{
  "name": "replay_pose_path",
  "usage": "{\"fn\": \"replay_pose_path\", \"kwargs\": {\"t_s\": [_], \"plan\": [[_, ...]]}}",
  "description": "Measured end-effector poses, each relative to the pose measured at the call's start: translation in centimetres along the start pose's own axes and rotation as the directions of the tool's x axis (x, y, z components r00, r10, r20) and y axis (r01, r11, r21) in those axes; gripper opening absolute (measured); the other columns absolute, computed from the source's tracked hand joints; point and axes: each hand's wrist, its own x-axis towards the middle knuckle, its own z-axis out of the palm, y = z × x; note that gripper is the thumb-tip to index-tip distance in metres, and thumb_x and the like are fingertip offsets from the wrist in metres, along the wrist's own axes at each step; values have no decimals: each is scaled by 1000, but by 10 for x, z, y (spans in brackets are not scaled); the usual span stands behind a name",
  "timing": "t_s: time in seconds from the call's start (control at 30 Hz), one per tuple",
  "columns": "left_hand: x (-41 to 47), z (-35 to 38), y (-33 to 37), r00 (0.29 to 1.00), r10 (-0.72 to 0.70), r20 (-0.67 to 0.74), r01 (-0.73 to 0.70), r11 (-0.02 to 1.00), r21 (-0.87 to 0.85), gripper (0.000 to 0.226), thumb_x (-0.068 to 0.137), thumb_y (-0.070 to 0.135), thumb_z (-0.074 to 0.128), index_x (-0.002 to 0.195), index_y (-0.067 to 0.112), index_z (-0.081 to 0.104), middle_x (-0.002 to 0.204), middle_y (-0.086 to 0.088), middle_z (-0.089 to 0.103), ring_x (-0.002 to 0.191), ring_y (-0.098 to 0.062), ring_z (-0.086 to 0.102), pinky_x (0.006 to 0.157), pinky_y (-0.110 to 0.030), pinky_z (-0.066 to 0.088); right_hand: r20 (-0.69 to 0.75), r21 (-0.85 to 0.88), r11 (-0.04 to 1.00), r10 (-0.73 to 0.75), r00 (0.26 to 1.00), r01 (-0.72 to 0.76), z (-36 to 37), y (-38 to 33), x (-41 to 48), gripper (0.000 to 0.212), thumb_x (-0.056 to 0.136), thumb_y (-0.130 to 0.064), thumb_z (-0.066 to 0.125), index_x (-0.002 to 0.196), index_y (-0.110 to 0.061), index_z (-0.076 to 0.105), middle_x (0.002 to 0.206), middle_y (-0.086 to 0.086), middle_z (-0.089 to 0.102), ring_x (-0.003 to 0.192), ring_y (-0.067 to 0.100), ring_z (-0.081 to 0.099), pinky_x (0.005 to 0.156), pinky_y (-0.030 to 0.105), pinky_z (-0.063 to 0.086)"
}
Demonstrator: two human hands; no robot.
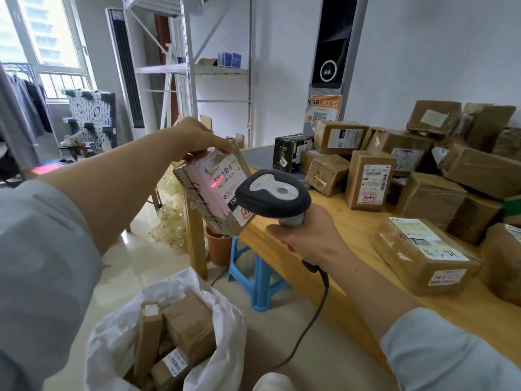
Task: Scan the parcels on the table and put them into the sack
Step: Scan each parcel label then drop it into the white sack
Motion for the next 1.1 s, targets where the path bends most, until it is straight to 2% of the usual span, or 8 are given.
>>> {"fn": "replay_pose_path", "kwargs": {"t_s": [0.17, 0.3, 0.47, 0.7, 0.8, 0.93, 1.03, 1.1], "plan": [[-1, -5, -8, 1000, -21, -15, 21, 1000, -21, 57, 64, 37, 85, 103, 2, 63, 89, -14, 69, 79, -28, 70, 75, -39, 58, 7, -7, 1000, -17, 1000, 17, 8, -2, 1, 28, 79, -6, 71, 80, -29, 55, 67, -8, 55, 61, 7, 50, 62, 26, 42], [-1, -8, -13, 1000, -25, -13, 24, 999, -24, 55, 66, 37, 84, 103, 2, 62, 87, -13, 69, 75, -25, 68, 69, -35, 57, 27, -19, 1000, 6, 1000, -5, 15, -2, 2, 23, 79, -6, 71, 92, -19, 58, 69, -5, 56, 63, 9, 51, 63, 27, 44], [0, -10, -24, 999, -38, -6, 38, 998, -45, 50, 67, 36, 84, 98, 3, 62, 92, -14, 70, 83, -27, 69, 80, -39, 58, 18, -1, 1000, 22, 1000, -22, 22, -1, 5, 25, 78, -7, 73, 97, -15, 60, 66, -3, 57, 53, 5, 52, 53, 19, 43], [-7, -6, -81, 981, -194, 11, 194, 978, -80, 58, 70, 43, 80, 107, 3, 60, 91, -13, 64, 77, -25, 60, 77, -39, 55, 63, 214, 959, 174, 983, -184, 46, 11, 6, 20, 77, -1, 74, 93, -3, 61, 60, 3, 58, 36, 2, 49, 40, 16, 41], [-18, 6, -130, 936, -350, 30, 351, 933, -72, 47, 76, 45, 75, 99, 8, 57, 92, -12, 62, 83, -29, 62, 84, -42, 53, 108, 201, 947, 231, 967, -249, 66, 23, 3, 16, 78, -3, 74, 89, -6, 64, 56, 4, 58, 38, 6, 49, 41, 20, 43], [-31, 32, -207, 836, -547, 43, 548, 827, -126, 38, 85, 37, 69, 100, 6, 55, 82, -11, 56, 68, -23, 54, 63, -35, 46, 170, 167, 941, 266, 949, -294, 94, 38, 6, 11, 81, -7, 73, 80, -13, 63, 56, 4, 57, 36, 5, 46, 39, 17, 43], [-44, 56, -252, 739, -671, 62, 673, 729, -130, 41, 85, 33, 69, 100, -2, 55, 76, -13, 53, 64, -22, 51, 57, -29, 44, 195, 135, 930, 313, 930, -341, 117, 54, 15, 10, 81, -10, 74, 81, -12, 64, 59, 6, 59, 39, 7, 49, 43, 21, 46], [-47, 71, -293, 669, -740, 71, 744, 665, -73, 67, 56, 50, 84, 88, 1, 54, 80, -14, 54, 68, -23, 53, 59, -27, 47, 219, 122, 908, 370, 903, -402, 131, 65, 21, 9, 80, -11, 74, 82, -11, 65, 59, 6, 60, 42, 10, 49, 45, 23, 46]]}}
